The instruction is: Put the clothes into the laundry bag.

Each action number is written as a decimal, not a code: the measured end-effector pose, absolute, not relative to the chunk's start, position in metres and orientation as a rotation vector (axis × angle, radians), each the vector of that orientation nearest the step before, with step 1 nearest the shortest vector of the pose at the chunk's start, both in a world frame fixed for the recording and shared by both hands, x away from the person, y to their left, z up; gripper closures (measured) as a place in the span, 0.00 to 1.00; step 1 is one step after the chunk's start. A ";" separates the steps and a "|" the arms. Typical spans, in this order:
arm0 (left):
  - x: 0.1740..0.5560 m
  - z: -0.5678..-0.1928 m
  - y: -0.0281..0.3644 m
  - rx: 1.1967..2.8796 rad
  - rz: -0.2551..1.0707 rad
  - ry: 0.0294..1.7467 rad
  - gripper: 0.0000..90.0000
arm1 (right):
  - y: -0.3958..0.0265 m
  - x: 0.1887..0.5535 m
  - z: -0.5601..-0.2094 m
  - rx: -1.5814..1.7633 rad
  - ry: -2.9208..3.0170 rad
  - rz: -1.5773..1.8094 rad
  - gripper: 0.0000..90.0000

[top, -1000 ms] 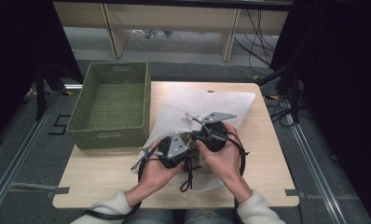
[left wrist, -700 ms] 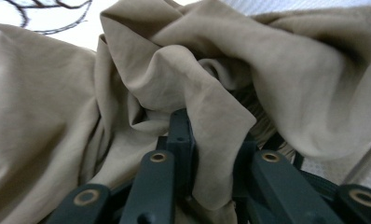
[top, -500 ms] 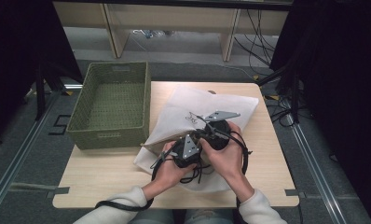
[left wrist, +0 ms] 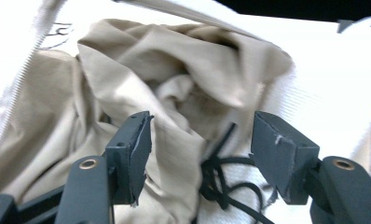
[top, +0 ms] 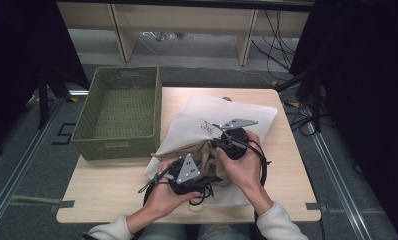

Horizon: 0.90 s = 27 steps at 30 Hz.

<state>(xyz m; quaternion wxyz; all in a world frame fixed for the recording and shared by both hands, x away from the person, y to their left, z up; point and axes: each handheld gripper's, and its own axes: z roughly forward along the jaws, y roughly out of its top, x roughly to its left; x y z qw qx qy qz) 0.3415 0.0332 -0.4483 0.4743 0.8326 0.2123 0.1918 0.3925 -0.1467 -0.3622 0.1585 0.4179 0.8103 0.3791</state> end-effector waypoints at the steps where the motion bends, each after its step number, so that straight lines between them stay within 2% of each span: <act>1: 0.338 -0.449 0.034 2.048 0.466 0.507 0.42 | -0.147 0.392 -0.362 1.195 2.317 1.084 0.98; 3: 0.334 -0.455 0.033 2.072 0.425 0.501 0.39 | -0.147 0.393 -0.362 1.198 2.315 1.083 0.98; 5: 0.335 -0.463 0.031 2.156 0.437 0.467 0.33 | -0.146 0.392 -0.362 1.210 2.313 1.083 0.98; 9: 0.336 -0.481 0.023 2.206 0.451 0.446 0.26 | -0.147 0.394 -0.363 1.153 2.324 1.078 0.98; 12: 0.338 -0.488 0.019 2.245 0.485 0.423 0.23 | -0.146 0.392 -0.362 1.206 2.316 1.079 0.98; 15: 0.342 -0.492 0.016 2.274 0.539 0.405 0.25 | -0.147 0.394 -0.364 1.147 2.321 1.082 0.98; 19: 0.352 -0.493 0.014 2.300 0.619 0.415 0.39 | -0.144 0.391 -0.364 1.211 2.322 1.070 0.98; 23: 0.357 -0.493 0.010 2.302 0.715 0.408 0.62 | -0.144 0.392 -0.363 1.183 2.329 1.074 0.98; 24: 0.358 -0.493 0.010 2.298 0.728 0.409 0.71 | -0.143 0.391 -0.363 1.200 2.321 1.074 0.98; 26: 0.363 -0.495 0.006 2.232 0.737 0.468 0.81 | -0.144 0.391 -0.363 1.180 2.325 1.076 0.98; 27: 0.365 -0.493 0.007 2.269 0.745 0.458 0.84 | -0.145 0.391 -0.363 1.168 2.322 1.075 0.98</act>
